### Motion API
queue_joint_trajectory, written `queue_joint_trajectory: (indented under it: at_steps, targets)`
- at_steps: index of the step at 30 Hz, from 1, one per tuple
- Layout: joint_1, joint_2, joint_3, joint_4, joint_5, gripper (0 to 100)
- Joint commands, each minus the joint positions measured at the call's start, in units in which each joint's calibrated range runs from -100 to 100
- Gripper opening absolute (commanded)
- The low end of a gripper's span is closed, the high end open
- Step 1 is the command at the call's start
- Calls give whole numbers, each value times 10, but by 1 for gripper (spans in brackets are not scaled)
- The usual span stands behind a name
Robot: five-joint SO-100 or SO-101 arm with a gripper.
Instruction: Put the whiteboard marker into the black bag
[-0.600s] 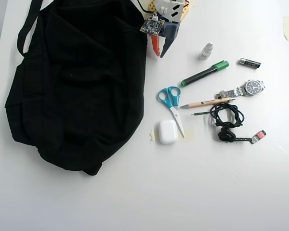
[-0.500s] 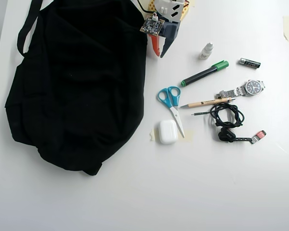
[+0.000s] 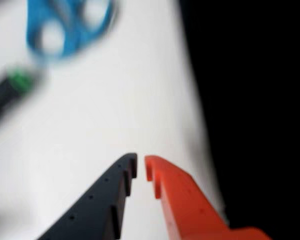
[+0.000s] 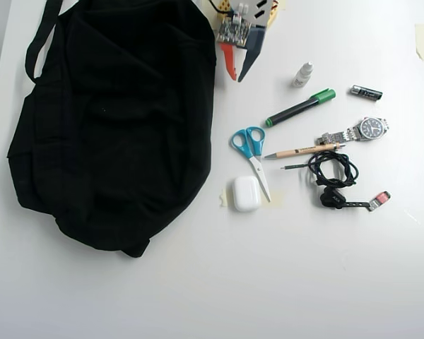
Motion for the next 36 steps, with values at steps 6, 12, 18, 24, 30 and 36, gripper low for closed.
queue_joint_trajectory:
  at_steps: [6,12,18,24,30,36]
  targets:
    - [23,69,-164,10,-37,9]
    - [52,355,-441,73,-48,9]
    - [34,625,-709,140,-159,9]
    - [-72,756,-829,191,-297,11]
    - [-200,828,-810,191,-385,14]
    - [-253,897,-808,181,-402,16]
